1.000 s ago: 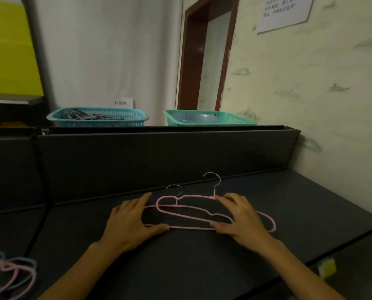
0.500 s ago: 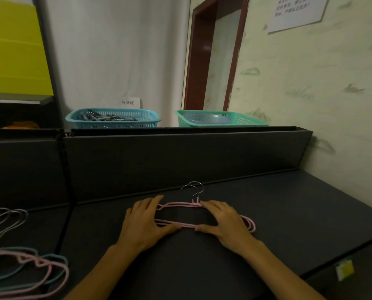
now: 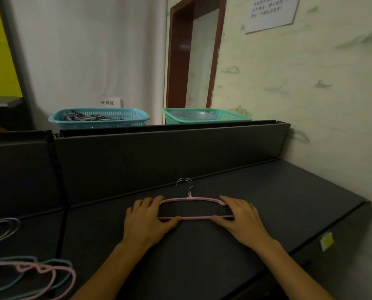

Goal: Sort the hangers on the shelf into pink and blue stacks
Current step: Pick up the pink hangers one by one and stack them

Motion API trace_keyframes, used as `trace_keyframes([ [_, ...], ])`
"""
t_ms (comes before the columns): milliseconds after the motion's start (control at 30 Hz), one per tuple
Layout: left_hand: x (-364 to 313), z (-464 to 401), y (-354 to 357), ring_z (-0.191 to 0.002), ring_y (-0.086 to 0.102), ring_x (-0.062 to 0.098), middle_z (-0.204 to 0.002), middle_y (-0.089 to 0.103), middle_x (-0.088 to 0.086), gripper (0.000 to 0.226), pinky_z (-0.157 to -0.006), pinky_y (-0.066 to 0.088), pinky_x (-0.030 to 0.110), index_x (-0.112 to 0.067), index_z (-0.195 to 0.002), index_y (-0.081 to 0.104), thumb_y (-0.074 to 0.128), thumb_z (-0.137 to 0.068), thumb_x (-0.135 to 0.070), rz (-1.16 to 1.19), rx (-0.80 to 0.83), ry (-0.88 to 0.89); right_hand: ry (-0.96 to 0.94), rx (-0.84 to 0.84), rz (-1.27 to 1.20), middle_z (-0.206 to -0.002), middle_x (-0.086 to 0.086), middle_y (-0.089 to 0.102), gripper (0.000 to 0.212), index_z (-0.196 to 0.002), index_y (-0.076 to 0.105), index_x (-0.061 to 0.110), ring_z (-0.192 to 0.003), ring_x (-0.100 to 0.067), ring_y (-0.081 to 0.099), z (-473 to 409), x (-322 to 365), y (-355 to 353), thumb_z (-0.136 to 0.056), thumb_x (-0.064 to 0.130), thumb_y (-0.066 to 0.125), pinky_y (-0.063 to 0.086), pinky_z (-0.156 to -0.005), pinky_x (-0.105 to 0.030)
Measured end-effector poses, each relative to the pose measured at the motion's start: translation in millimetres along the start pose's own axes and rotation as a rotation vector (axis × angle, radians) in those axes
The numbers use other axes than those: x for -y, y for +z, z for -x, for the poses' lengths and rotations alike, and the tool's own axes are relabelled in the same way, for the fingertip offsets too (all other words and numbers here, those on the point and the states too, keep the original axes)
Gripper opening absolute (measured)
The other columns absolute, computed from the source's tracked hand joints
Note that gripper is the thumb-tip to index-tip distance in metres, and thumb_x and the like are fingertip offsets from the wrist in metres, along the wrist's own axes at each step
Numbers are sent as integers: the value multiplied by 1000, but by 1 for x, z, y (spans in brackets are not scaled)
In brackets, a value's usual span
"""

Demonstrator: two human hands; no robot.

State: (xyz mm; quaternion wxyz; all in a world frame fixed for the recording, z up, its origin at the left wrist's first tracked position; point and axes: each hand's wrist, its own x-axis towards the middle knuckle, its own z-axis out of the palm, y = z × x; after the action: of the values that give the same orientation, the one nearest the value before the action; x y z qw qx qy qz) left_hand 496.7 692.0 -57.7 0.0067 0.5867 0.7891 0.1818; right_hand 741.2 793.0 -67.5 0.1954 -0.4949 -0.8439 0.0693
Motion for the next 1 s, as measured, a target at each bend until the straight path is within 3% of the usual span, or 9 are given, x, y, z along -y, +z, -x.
trace_keyframes([
  [167,1,-1,0,-134,31,20,-149,33,-3,82,-109,27,43,-35,-144,26,42,-76,-79,10,26,8,-21,0,24,-138,9,49,105,-140,43,32,-125,-12,43,0,4,-2,-62,96,14,37,-103,-32],
  [333,0,-2,0,-138,24,22,-152,28,-6,78,-110,23,48,-39,-146,19,36,-80,-78,-34,66,34,-32,12,32,-140,11,48,107,-142,41,35,-126,-11,41,1,5,-4,-61,96,9,36,-102,-34],
  [500,-1,0,1,-138,23,25,-151,29,-4,77,-109,25,48,-37,-145,23,39,-81,-76,-47,64,24,-62,24,41,-139,13,48,83,-139,43,37,-127,-10,38,0,6,-5,-72,82,25,32,-99,-29],
  [733,-4,-2,2,-138,22,24,-151,28,-4,75,-109,25,49,-35,-145,26,38,-82,-75,-97,85,9,-57,29,12,-142,9,46,74,-141,41,33,-131,-10,38,-1,5,-3,-79,74,39,30,-105,-31],
  [1000,-6,-2,0,-137,24,19,-150,29,-7,73,-109,24,48,-39,-144,24,36,-82,-75,-106,96,10,-35,73,0,-149,5,37,75,-148,26,28,-137,-12,31,-2,8,-6,-87,66,48,26,-111,-35],
])
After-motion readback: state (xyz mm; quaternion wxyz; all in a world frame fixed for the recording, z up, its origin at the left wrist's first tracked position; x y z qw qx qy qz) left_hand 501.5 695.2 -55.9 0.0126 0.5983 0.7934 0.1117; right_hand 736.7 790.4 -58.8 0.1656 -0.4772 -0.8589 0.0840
